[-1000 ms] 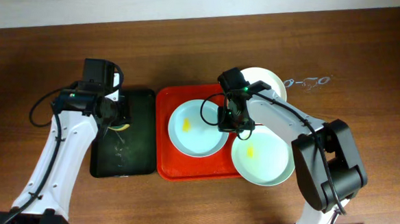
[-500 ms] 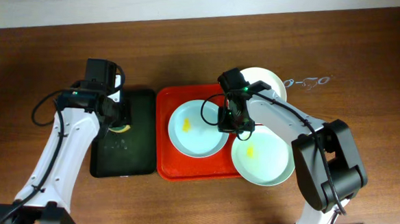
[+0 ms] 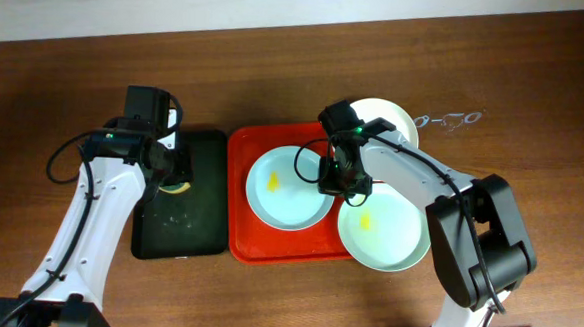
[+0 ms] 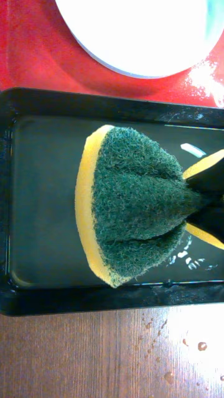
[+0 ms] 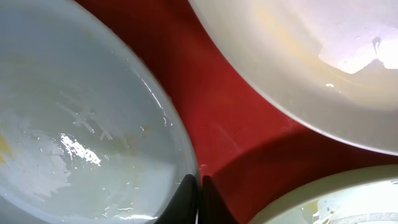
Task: Clean dirty plates on tray and stack at the side
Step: 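Grasp the sponge with the left gripper and lift it, then carry the sponge with the left gripper onto the light-blue plate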
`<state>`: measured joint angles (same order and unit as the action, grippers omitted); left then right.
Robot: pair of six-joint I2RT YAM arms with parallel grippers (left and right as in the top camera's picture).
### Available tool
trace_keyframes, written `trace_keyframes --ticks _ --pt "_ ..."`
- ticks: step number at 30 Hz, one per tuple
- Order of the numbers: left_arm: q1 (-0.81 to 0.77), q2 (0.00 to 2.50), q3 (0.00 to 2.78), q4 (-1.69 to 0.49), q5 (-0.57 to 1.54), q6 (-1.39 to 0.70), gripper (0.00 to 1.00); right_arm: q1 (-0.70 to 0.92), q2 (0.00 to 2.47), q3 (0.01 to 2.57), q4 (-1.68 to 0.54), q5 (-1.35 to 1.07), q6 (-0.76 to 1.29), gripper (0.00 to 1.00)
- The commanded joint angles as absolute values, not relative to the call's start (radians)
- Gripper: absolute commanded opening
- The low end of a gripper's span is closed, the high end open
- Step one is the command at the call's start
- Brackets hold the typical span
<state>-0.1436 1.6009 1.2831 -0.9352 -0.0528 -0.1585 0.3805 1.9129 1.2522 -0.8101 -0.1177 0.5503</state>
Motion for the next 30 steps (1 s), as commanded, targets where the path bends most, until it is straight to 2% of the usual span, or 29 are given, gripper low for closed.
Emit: trace_keyframes --ticks 1,10,19,23,30 --pt "-0.144 1.612 1.290 -0.933 -0.042 -0.172 0.00 0.386 1.920 1.253 -0.814 -0.123 0.563 0.04" --pt "-0.154 1.819 1.551 -1.102 -0.025 -0.171 0.00 0.386 1.920 1.253 -0.804 -0.123 0.563 0.04" --pt "-0.292 1.924 1.569 -0.941 0.248 -0.174 0.00 0.386 1.920 1.253 -0.794 -0.201 0.563 0.04" --pt "-0.360 1.948 1.569 -0.896 0.247 -0.236 0.00 0.386 1.920 1.253 -0.785 -0.274 0.564 0.04" --pt "-0.430 2.024 1.569 -0.879 0.187 -0.274 0.00 0.386 1.920 1.253 -0.780 -0.269 0.564 0.04"
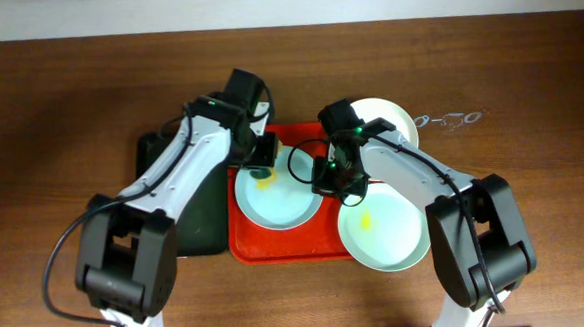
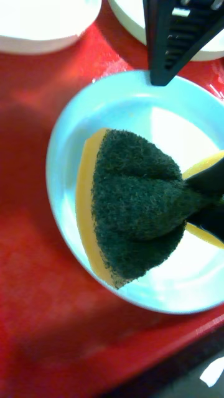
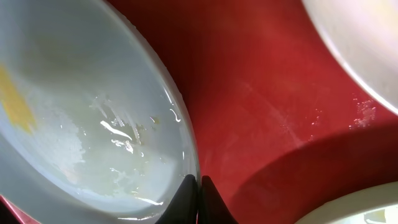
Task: Clean dirty plates on tray and stack at the side
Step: 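Carry the sponge with the left gripper onto the light-blue plate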
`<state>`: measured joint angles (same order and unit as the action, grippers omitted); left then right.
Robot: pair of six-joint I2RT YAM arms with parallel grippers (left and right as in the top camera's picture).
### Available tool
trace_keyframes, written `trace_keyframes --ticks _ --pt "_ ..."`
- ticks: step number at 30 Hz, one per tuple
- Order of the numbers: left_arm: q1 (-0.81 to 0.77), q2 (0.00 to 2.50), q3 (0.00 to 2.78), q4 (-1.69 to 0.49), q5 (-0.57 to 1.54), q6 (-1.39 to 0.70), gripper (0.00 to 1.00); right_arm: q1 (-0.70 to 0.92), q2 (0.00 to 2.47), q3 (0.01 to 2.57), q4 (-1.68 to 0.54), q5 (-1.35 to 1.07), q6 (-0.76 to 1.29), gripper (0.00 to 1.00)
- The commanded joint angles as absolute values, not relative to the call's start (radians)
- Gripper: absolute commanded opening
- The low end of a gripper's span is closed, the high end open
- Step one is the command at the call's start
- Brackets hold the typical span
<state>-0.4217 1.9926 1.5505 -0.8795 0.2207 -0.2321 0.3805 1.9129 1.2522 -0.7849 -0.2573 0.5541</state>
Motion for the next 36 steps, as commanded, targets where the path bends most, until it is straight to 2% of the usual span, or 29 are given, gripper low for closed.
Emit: trace_keyframes --ticks 1,3,4,5,6,9,16,18,21,23,36 --pt "-0.430 2.029 1.569 -0.882 0.175 -0.278 0.00 0.386 1.920 1.253 -0.777 -0.249 0.564 0.04" --pt "-0.430 2.035 1.569 -0.883 0.175 -0.278 0.00 0.386 1.920 1.253 -0.772 -0.225 0.563 0.04" --pt "-0.430 2.037 1.569 -0.883 0.174 -0.280 0.00 0.386 1.920 1.253 -0.765 -0.221 0.563 0.08" --pt "-0.430 2.040 1.569 -0.883 0.166 -0.286 0.00 0.386 1.920 1.253 -0.750 -0.220 0.562 0.20" --pt "-0.430 2.042 1.569 -0.884 0.157 -0.292 0.00 0.386 1.920 1.253 -0.739 -0.216 0.562 0.23" --pt "-0.430 2.043 1.569 -0.884 0.157 -0.293 0.00 0.386 1.920 1.253 -0.729 -0.171 0.562 0.26" --pt "-0.430 2.048 1.564 -0.888 0.156 -0.292 0.00 0.390 1.921 1.245 -0.695 -0.168 0.562 0.25" --pt "-0.430 2.048 1.564 -0.887 0.156 -0.293 0.00 0.394 1.921 1.234 -0.679 -0.168 0.562 0.15" --pt "-0.430 2.048 1.564 -0.891 0.134 -0.293 0.00 0.400 1.921 1.207 -0.632 -0.168 0.562 0.11" --pt "-0.430 2.048 1.564 -0.896 0.130 -0.292 0.00 0.401 1.921 1.194 -0.617 -0.168 0.562 0.04" --pt "-0.439 2.048 1.554 -0.868 0.070 -0.333 0.00 0.401 1.921 1.193 -0.617 -0.169 0.562 0.04"
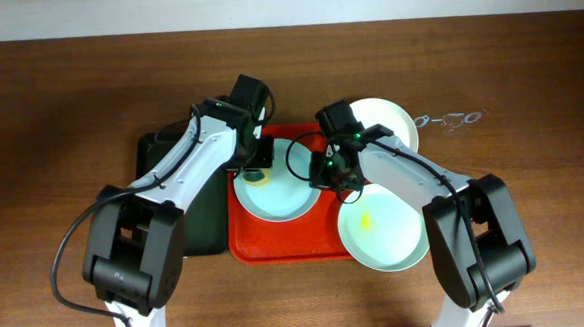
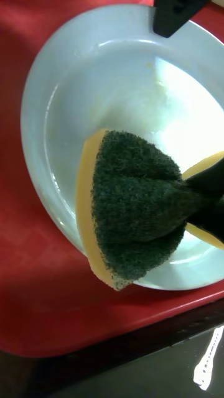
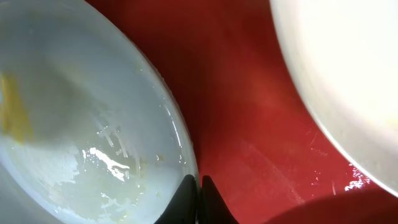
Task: Clean dirty plates on tray and stack at the side
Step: 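Carry the sponge with the left gripper onto the light-blue plate, then scrub the light-blue plate with the sponge while the right gripper holds it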
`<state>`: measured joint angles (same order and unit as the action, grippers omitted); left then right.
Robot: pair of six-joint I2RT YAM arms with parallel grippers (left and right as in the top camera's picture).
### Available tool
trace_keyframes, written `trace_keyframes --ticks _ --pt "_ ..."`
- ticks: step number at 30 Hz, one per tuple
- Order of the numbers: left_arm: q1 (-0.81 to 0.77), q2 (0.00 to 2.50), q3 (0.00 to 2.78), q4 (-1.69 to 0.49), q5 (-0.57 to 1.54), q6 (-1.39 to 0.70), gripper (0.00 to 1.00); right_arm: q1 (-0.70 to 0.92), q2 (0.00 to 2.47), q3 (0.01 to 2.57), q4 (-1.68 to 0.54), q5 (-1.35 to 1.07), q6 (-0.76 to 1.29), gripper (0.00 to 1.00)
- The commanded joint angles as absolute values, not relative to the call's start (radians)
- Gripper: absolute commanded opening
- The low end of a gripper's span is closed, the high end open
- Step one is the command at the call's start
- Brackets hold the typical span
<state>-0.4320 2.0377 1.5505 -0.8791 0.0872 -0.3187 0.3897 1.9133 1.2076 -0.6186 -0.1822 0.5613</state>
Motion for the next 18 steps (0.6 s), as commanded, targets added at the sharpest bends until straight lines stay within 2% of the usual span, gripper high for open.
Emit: trace_keyframes --ticks 1,18 --pt "-0.443 2.048 1.554 -0.867 0.070 -0.333 0.00 0.401 1.921 1.193 -0.617 -0.169 0.562 0.04" --pt "-0.452 2.217 1.554 -0.826 0.024 -0.298 0.00 0.401 1.921 1.193 -0.624 -0.169 0.555 0.04"
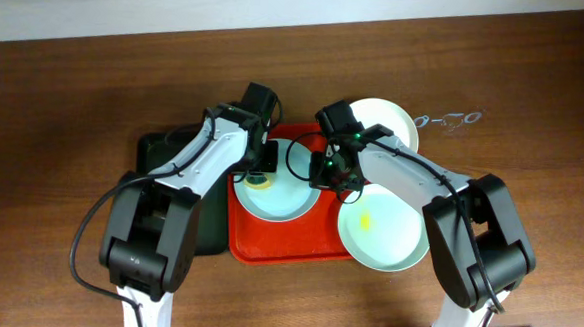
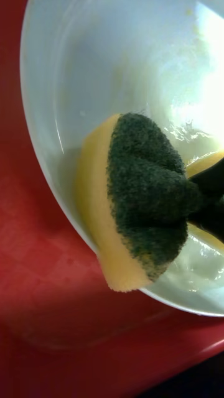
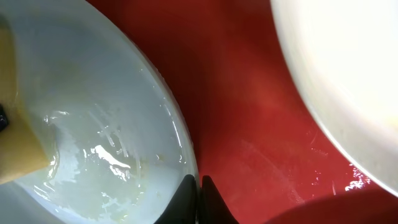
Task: Clean dirty plates on tray and stack at the side
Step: 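Scrub the light-blue plate with the sponge while the right gripper holds it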
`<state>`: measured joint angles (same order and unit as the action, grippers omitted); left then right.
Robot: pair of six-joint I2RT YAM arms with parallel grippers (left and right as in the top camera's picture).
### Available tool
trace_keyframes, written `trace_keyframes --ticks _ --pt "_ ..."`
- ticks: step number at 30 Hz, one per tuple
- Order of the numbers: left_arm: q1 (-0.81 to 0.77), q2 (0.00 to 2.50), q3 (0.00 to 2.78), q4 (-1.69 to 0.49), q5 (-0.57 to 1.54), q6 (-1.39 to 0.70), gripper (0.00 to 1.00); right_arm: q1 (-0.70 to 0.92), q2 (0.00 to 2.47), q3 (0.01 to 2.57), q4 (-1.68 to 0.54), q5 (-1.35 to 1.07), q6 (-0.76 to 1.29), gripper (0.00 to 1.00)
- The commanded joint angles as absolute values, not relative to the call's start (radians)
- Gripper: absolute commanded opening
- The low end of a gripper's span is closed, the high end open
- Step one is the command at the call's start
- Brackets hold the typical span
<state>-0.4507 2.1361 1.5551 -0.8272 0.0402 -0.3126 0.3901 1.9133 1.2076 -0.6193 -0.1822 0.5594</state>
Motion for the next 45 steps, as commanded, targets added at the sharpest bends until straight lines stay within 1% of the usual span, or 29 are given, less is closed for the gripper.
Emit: trace_keyframes --ticks 1,5,11,14,17,21,23,27,29,39,45 --pt "-0.452 2.232 1.554 -0.826 0.059 -0.270 0.00 0.401 1.921 1.193 -0.624 -0.169 0.555 0.04" --pt "-0.452 2.246 1.554 -0.857 0.247 -0.183 0.00 0.401 1.921 1.193 -0.624 -0.169 0.555 0.04" --pt "-0.451 2.246 1.558 -0.903 0.350 -0.153 0.00 0.401 1.921 1.193 -0.623 -0.169 0.555 0.04" --pt "-0.449 2.246 1.584 -0.914 0.461 -0.113 0.00 0.401 1.921 1.193 -0.623 -0.169 0.555 0.04" --pt "-0.449 2.241 1.651 -0.978 0.475 -0.098 0.00 0.401 1.921 1.193 -0.624 -0.169 0.555 0.04" --pt "-0.449 2.210 1.768 -1.061 0.397 -0.089 0.00 0.401 1.921 1.193 -0.624 -0.169 0.555 0.04" --pt "-0.449 2.180 1.807 -1.084 0.307 -0.091 0.00 0.401 1.921 1.193 -0.624 -0.169 0.555 0.04" --pt "-0.449 2.137 1.815 -1.087 0.091 -0.176 0.00 0.401 1.921 1.193 -0.624 -0.170 0.555 0.04" --pt "-0.449 2.138 1.812 -1.088 0.033 -0.194 0.00 0.401 1.921 1.193 -0.625 -0.172 0.555 0.04" --pt "-0.449 2.139 1.666 -0.941 0.022 -0.224 0.00 0.401 1.921 1.193 -0.625 -0.172 0.555 0.04" --pt "-0.452 2.139 1.499 -0.786 0.041 -0.224 0.00 0.401 1.921 1.193 -0.630 -0.172 0.554 0.04"
